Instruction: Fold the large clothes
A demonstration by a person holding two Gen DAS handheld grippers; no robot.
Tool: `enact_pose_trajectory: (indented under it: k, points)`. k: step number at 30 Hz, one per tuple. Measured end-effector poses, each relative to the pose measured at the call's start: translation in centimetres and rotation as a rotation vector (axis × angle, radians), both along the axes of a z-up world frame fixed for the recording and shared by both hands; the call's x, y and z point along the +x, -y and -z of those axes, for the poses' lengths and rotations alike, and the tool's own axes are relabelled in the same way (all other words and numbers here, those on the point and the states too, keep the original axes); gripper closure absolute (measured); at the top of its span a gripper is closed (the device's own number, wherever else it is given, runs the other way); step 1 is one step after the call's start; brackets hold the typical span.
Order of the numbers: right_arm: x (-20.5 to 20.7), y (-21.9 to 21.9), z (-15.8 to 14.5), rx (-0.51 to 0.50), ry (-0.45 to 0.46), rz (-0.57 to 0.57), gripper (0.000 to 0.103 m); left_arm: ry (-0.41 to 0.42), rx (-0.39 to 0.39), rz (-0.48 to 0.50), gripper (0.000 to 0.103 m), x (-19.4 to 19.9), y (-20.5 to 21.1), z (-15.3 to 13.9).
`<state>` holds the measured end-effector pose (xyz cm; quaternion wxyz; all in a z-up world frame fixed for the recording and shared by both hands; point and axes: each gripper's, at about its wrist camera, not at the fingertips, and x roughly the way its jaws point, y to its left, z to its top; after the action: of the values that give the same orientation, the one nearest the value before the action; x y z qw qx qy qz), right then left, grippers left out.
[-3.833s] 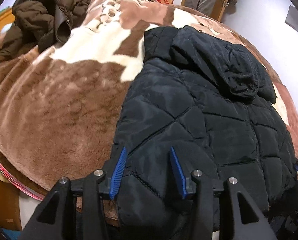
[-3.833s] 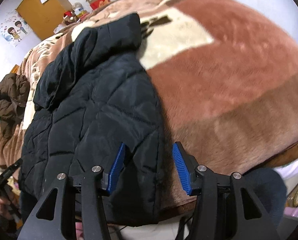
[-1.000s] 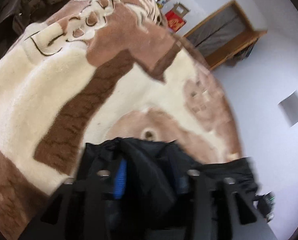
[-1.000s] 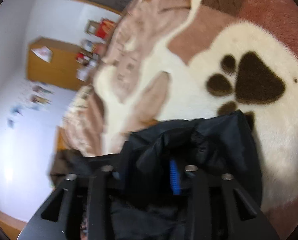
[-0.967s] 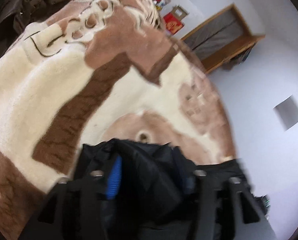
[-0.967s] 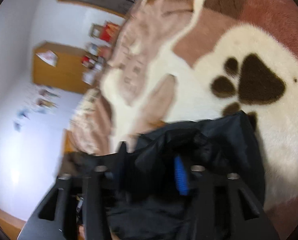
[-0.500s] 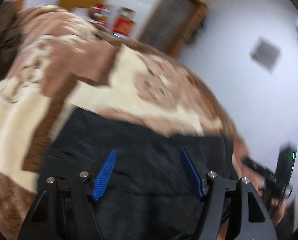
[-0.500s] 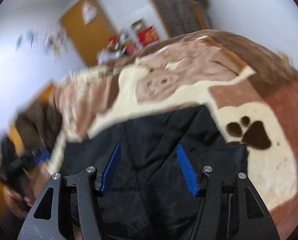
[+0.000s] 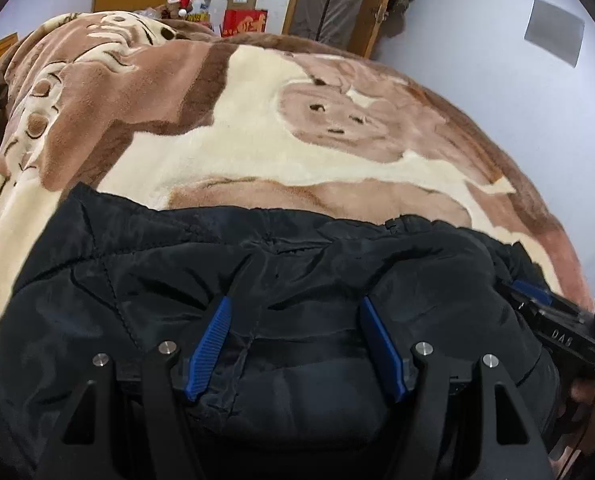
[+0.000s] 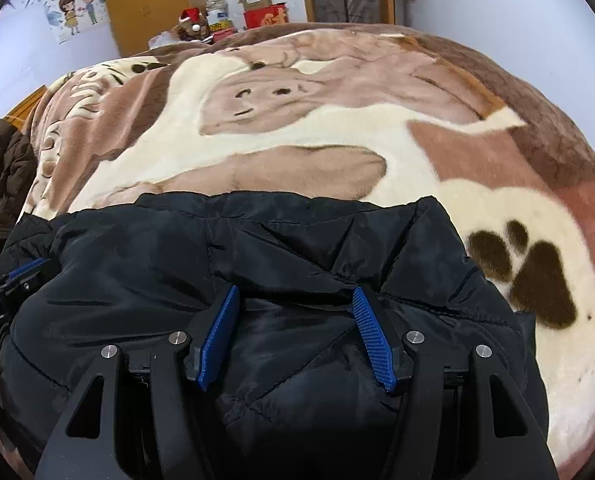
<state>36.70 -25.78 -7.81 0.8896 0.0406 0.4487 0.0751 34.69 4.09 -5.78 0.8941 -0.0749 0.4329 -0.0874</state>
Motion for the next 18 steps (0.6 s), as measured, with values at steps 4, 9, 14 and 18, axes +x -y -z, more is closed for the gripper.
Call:
enact_pose_trajectory:
  k: [4, 9, 14, 18]
  points:
    - [-1.1, 1.0, -3.4, 0.018, 0.077, 0.040, 0.044, 0.050, 0.053, 0.005, 0.034, -0.6, -1.8, -2.5]
    - [0.8, 3.1, -0.5, -0.071, 0.002, 0.106, 0.044, 0.006, 0.086, -0.063, 0.034, 1.7, -5.8, -0.8]
    - [1.5, 3.7, 1.9, -0.054, 0.012, 0.131, 0.044, 0.051, 0.079, -0.051, 0.033, 1.8, -5.7, 1.8]
    - [1.7, 4.2, 3.1, -0.022, 0.026, 0.135, 0.044, 0.069, 0.034, -0.078, 0.033, 2.1, -6.1, 3.3]
